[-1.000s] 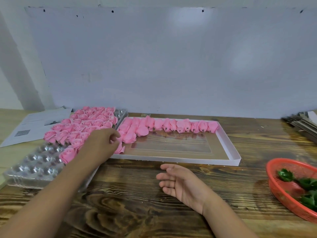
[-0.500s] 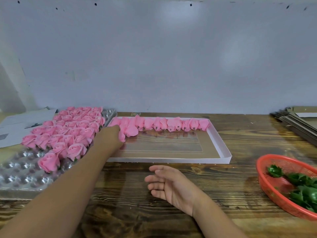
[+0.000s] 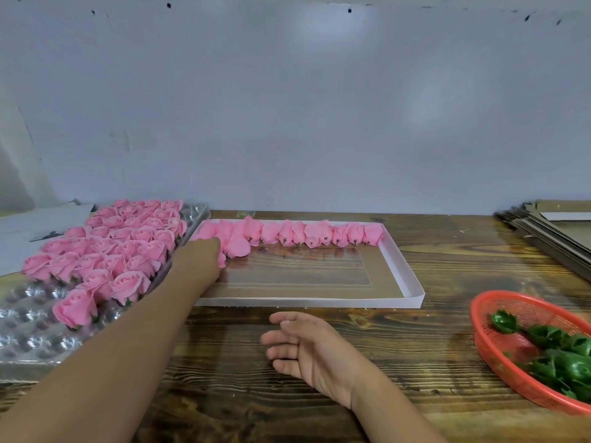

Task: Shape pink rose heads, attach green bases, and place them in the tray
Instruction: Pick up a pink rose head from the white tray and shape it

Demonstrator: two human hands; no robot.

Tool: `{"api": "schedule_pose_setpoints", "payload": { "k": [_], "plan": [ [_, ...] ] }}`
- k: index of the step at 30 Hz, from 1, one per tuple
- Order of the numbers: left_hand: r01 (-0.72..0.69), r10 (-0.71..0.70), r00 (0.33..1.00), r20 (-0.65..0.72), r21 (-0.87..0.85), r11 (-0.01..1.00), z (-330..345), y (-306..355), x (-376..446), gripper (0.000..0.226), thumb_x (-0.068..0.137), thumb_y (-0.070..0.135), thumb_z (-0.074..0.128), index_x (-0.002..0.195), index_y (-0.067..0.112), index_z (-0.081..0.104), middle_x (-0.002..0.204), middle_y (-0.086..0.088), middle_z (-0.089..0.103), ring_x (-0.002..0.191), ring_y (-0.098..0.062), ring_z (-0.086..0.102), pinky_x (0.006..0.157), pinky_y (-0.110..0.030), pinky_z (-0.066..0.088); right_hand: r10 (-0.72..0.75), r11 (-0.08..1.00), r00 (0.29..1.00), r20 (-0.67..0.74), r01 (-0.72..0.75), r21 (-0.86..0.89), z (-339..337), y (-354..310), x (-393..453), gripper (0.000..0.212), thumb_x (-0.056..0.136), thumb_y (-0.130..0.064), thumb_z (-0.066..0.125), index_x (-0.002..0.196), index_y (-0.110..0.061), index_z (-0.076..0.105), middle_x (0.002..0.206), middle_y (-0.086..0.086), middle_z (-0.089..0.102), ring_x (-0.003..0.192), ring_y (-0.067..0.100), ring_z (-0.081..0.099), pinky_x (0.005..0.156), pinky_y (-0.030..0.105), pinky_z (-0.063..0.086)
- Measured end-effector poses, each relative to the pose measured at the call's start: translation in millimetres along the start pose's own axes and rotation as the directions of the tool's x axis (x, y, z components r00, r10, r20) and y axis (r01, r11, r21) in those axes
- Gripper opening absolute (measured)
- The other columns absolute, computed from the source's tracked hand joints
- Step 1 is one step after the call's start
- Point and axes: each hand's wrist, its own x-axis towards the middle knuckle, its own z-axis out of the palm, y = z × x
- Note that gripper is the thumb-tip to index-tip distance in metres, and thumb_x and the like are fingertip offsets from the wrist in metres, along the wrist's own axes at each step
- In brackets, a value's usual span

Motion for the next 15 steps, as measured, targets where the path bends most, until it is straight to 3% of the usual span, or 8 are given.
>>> {"api": "schedule_pose_setpoints", "payload": {
  "k": [7, 10, 13, 15],
  "plan": [
    [-0.038, 0.038, 0.999, -0.034, -0.010, 0.999, 6, 1, 2, 0.020, 0.100, 0.019, 0.049, 0.118, 0.018, 0.060, 0.076, 0.013, 0.039, 0.081, -0.013, 0.047, 0.062, -0.028, 0.034, 0.008, 1.000, 1.000, -0.004, -0.008, -0.004, 1, -1, 0, 0.031, 0.099, -0.011, 0.057, 0.129, -0.003, 0.055, 0.102, 0.020, 0.071, 0.082, 0.024, 0.069, 0.069, 0.030, 0.059],
    [-0.065, 0.065, 0.998, 0.000, -0.062, 0.996, 4, 7, 2, 0.024, 0.102, 0.021, 0.051, 0.124, 0.016, 0.059, 0.084, 0.012, 0.050, 0.079, -0.009, 0.049, 0.058, -0.018, 0.032, 0.008, 1.000, 1.000, -0.009, -0.008, -0.005, 1, -1, 0, 0.031, 0.099, -0.011, 0.057, 0.129, -0.003, 0.056, 0.101, 0.020, 0.071, 0.081, 0.023, 0.069, 0.067, 0.030, 0.059],
    [-0.106, 0.107, 0.994, 0.025, -0.054, 0.993, -1, 17, 2, 0.020, 0.103, 0.014, 0.052, 0.115, 0.006, 0.065, 0.104, -0.004, 0.068, 0.084, -0.013, 0.057, 0.055, -0.008, 0.037, 0.009, 1.000, 1.000, -0.009, -0.009, -0.009, 2, -1, 0, 0.031, 0.099, -0.012, 0.058, 0.129, -0.003, 0.056, 0.101, 0.019, 0.072, 0.081, 0.023, 0.070, 0.068, 0.030, 0.059],
    [-0.064, 0.064, 0.998, -0.004, -0.086, 0.994, -1, 19, 0, 0.005, 0.100, 0.016, 0.057, 0.098, 0.016, 0.061, 0.092, 0.003, 0.063, 0.084, -0.010, 0.054, 0.054, -0.009, 0.034, 0.009, 1.000, 1.000, -0.009, -0.009, -0.010, 1, -1, 0, 0.031, 0.099, -0.012, 0.058, 0.128, -0.004, 0.056, 0.101, 0.019, 0.072, 0.081, 0.023, 0.069, 0.068, 0.030, 0.059]
  ]
}}
